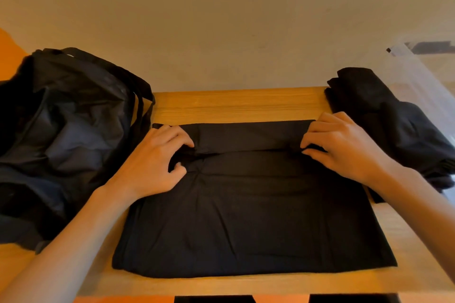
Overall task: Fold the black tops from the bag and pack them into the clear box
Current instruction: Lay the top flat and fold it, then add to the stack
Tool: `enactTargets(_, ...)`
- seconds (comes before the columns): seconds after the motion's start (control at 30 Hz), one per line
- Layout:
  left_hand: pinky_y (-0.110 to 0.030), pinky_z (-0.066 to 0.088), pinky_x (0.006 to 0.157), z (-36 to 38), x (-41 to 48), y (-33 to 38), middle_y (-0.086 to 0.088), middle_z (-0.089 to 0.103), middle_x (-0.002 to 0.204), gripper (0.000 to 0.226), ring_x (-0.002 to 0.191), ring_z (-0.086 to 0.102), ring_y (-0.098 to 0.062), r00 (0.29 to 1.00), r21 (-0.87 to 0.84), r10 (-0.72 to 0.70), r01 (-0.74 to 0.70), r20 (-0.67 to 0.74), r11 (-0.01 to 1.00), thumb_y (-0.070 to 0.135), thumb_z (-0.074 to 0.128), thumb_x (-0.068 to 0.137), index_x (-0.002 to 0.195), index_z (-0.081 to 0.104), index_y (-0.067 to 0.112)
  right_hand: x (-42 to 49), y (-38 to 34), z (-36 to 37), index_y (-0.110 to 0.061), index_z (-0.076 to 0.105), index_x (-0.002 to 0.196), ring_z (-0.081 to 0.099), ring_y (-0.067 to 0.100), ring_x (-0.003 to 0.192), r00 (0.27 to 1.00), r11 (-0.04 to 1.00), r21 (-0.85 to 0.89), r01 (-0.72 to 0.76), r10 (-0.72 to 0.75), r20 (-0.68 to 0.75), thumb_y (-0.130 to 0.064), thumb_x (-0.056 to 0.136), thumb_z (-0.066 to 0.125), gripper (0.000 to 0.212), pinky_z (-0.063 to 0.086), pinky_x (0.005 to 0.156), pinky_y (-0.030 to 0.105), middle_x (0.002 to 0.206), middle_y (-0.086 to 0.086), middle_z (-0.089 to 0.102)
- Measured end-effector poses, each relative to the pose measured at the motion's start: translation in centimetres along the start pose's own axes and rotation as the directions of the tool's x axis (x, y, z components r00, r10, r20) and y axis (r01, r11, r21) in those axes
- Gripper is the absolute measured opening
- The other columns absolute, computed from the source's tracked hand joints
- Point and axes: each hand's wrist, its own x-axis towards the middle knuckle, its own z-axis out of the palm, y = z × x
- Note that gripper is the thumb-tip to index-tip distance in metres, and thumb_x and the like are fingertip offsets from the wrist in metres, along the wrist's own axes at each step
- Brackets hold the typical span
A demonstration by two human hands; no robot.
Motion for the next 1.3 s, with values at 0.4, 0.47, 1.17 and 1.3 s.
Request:
enactTargets(0.4,-0.030,-0.008,0.124,1.6,0.2,-0.5,0.011,-0.030,0.165,0.083,0.151,-0.028,-0.004,0.962,0.113,-0.226,0.210,0.151,0.971,0.076,0.004,0.093,0.160,-0.014,0.029,0.0,-4.3,2.3,-0.031,-0.001,0.162,-0.014,0.010,0.155,0.918,0.958,-0.015,-0.285,0.277,0.283,-0.085,0.086,0.006,0.093,-0.004,0.123,0.029,0.167,-0.007,-0.010)
enactTargets(0.47,-0.031,-0.009,0.124,1.7,-0.2,-0.1,0.011,-0.029,0.165,0.085,0.150,-0.029,-0.004,0.961,0.158,-0.209,0.182,0.179,0.971,0.079,0.002,0.092,0.161,-0.011,0.031,-0.3,-4.0,3.1,-0.034,-0.018,0.157,-0.033,0.004,0.147,0.887,0.949,-0.035,-0.315,0.307,0.345,-0.084,0.082,-0.008,0.091,-0.017,0.120,0.027,0.163,-0.011,-0.029)
enactTargets(1.17,-0.030,-0.008,0.126,2.5,-0.4,-0.5,0.004,-0.020,0.169,0.094,0.153,-0.022,-0.005,0.910,0.149,-0.400,0.383,0.112,0.912,0.079,-0.004,0.090,0.162,-0.011,0.019,7.8,-12.7,6.7,-0.045,-0.019,0.157,-0.029,0.018,0.152,0.920,0.950,-0.021,-0.313,0.309,0.240,-0.080,0.092,-0.005,0.074,-0.014,0.125,0.050,0.167,-0.002,-0.027)
enactTargets(1.3,-0.031,-0.007,0.126,2.0,-0.8,0.0,0.001,-0.020,0.169,0.083,0.154,-0.021,-0.010,0.937,0.060,-0.346,0.343,0.051,0.937,0.073,0.007,0.098,0.163,-0.005,0.023,8.3,-13.4,5.5,-0.042,-0.018,0.157,-0.032,0.021,0.151,0.905,0.943,0.001,-0.333,0.319,0.282,-0.081,0.092,-0.003,0.077,-0.016,0.125,0.045,0.165,0.003,-0.030)
